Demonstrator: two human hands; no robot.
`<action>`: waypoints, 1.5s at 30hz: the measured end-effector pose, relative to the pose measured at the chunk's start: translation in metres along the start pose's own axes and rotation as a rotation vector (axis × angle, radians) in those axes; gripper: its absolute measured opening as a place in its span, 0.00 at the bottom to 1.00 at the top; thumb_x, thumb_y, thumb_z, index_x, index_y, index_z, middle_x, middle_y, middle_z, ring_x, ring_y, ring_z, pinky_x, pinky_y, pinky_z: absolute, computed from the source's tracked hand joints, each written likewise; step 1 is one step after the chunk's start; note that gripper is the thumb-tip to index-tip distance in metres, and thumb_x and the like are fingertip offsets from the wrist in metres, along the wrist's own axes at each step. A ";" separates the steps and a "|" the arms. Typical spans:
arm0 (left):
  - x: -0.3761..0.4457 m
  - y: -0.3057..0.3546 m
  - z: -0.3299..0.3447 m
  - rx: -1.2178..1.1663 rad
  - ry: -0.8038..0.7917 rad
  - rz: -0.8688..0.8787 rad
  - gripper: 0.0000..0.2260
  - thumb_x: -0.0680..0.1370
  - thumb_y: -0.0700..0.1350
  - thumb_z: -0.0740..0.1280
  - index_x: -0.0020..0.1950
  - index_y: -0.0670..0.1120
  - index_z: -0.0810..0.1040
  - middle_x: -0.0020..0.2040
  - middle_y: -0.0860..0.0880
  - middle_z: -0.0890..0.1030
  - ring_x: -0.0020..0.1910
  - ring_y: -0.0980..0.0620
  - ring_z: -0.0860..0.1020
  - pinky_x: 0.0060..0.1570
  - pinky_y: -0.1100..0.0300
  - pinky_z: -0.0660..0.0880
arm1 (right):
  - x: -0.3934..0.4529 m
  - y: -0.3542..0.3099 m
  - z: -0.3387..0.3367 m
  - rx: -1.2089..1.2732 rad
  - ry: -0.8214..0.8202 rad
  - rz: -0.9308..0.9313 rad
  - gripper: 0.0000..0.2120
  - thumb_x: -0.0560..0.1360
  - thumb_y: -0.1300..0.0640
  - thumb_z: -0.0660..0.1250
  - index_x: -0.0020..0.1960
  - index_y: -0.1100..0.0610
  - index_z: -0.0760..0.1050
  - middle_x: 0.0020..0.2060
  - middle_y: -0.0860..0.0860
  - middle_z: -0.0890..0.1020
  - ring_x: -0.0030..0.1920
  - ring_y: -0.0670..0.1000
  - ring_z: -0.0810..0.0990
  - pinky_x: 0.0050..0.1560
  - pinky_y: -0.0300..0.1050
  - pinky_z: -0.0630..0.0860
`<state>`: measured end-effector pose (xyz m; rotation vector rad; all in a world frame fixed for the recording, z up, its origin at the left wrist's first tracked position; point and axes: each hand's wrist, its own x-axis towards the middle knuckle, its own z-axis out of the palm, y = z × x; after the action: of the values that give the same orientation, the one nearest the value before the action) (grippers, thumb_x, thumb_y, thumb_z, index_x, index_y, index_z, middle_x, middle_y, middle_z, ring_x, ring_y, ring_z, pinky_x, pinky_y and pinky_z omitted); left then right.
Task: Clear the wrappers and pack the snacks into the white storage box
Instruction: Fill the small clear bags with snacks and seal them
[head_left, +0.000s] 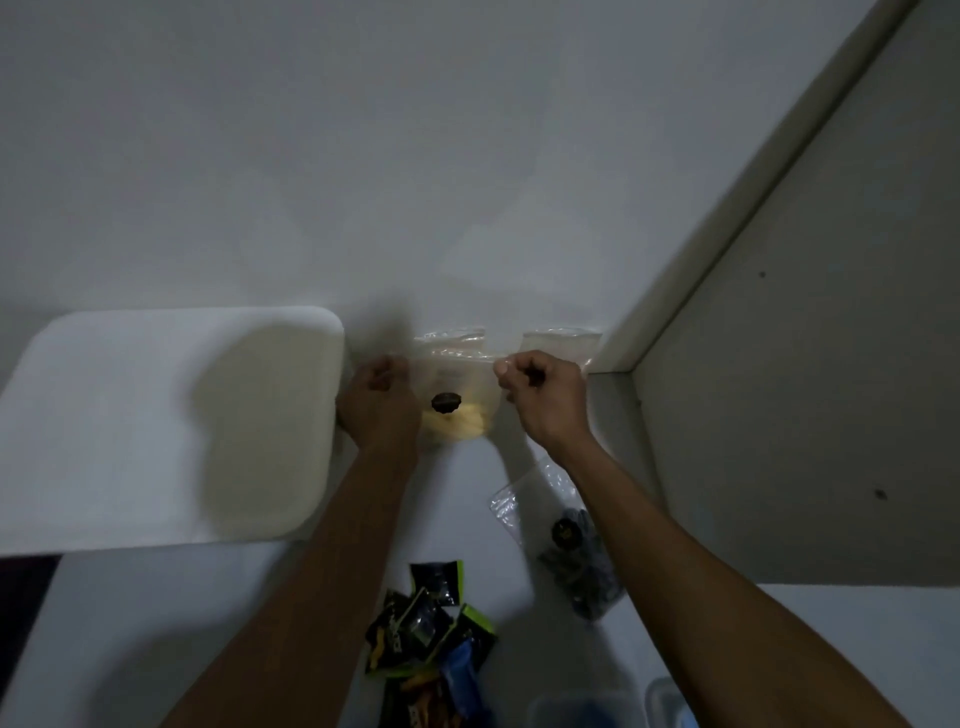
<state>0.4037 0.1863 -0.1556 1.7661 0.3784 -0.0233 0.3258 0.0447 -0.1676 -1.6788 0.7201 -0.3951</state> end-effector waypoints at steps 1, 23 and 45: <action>0.004 -0.001 0.002 0.006 0.000 -0.004 0.07 0.76 0.44 0.70 0.52 0.43 0.83 0.41 0.48 0.81 0.40 0.54 0.77 0.39 0.69 0.73 | 0.003 0.000 0.002 0.004 -0.003 0.007 0.04 0.75 0.57 0.73 0.43 0.57 0.82 0.40 0.58 0.84 0.41 0.55 0.82 0.49 0.60 0.81; -0.072 -0.046 -0.017 0.313 -0.161 -0.099 0.23 0.76 0.53 0.70 0.64 0.39 0.71 0.59 0.40 0.77 0.59 0.41 0.75 0.50 0.57 0.69 | -0.043 0.060 -0.051 -0.261 0.124 0.148 0.10 0.70 0.61 0.76 0.45 0.50 0.78 0.39 0.50 0.81 0.40 0.48 0.79 0.49 0.46 0.79; -0.143 -0.108 -0.001 0.225 -0.388 -0.179 0.10 0.78 0.46 0.67 0.40 0.42 0.79 0.36 0.44 0.80 0.35 0.46 0.78 0.39 0.53 0.79 | -0.115 0.105 -0.080 -0.126 0.064 0.284 0.16 0.70 0.52 0.77 0.57 0.48 0.79 0.46 0.45 0.84 0.44 0.39 0.81 0.48 0.29 0.75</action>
<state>0.2395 0.1726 -0.2264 1.8917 0.2552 -0.5458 0.1646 0.0490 -0.2363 -1.6558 1.0340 -0.2069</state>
